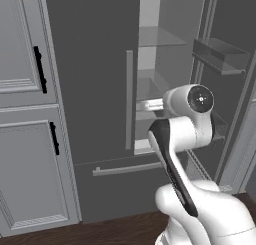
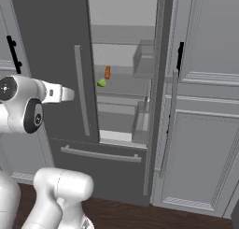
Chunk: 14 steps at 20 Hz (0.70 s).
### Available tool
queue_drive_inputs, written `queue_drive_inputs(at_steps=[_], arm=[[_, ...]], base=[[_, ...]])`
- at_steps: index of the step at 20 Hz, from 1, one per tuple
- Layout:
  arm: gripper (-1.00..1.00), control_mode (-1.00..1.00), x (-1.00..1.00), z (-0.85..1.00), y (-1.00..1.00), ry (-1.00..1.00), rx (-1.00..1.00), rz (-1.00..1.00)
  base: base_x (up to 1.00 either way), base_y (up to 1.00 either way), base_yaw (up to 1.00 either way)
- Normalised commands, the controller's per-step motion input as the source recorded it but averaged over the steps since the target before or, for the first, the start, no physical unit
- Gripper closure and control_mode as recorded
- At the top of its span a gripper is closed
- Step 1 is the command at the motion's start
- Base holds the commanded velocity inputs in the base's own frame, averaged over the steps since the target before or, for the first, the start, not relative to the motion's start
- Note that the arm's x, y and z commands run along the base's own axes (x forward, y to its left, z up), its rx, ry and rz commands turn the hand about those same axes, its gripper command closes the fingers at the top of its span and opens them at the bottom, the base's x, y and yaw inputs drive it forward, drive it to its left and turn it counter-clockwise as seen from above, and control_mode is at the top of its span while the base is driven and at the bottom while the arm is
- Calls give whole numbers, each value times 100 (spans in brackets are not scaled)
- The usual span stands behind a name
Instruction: Grab a lemon wedge from the fridge and one ice cube from the ice bowl, and put them in the glass of lemonade.
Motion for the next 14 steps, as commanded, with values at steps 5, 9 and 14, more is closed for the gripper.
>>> queue_drive_inputs(at_steps=[5, 9, 14], arm=[[-100, -100, 88, -19, 19, 1, 2, 7], [-100, -100, 92, -13, 18, 14, 0, 9], [-100, -100, 57, -3, 1, 20, 0, 7]], base=[[0, 0, 0], [0, 0, 0], [0, 0, 0]])
